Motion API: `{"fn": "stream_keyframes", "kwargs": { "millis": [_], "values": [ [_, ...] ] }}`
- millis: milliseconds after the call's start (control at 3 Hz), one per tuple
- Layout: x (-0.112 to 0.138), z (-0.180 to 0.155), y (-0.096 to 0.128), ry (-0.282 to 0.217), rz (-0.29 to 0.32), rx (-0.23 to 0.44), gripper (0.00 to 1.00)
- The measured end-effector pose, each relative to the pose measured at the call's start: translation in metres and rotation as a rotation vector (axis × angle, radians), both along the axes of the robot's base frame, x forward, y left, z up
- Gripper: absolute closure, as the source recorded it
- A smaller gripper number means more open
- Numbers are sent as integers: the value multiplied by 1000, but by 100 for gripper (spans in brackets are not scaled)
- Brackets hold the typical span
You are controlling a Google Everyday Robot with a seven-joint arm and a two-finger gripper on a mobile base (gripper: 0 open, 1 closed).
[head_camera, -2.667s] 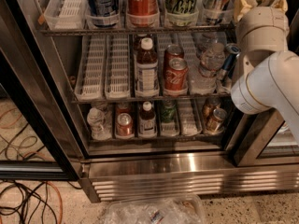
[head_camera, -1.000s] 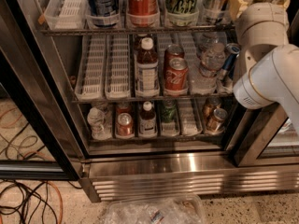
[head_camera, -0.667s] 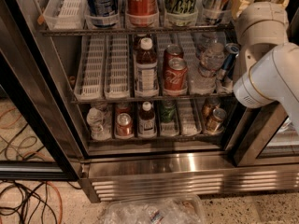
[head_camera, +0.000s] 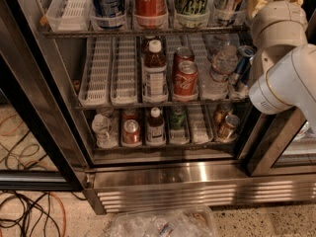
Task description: Pick 7up can from top shelf of fridge
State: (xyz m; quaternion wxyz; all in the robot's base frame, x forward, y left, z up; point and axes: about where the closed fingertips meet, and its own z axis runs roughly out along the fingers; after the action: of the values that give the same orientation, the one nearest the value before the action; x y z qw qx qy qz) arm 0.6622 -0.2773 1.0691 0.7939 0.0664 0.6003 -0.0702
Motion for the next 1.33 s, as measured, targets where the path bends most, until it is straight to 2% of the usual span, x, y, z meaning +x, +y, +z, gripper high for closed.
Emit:
{"fn": "stream_keyframes", "kwargs": {
  "millis": [333,1000,1333],
  "values": [
    [0,0,0,0,0,0,100],
    [-1,2,0,-10,1,-4,100],
    [-3,7,0,-47,0,-16,100]
  ]
}}
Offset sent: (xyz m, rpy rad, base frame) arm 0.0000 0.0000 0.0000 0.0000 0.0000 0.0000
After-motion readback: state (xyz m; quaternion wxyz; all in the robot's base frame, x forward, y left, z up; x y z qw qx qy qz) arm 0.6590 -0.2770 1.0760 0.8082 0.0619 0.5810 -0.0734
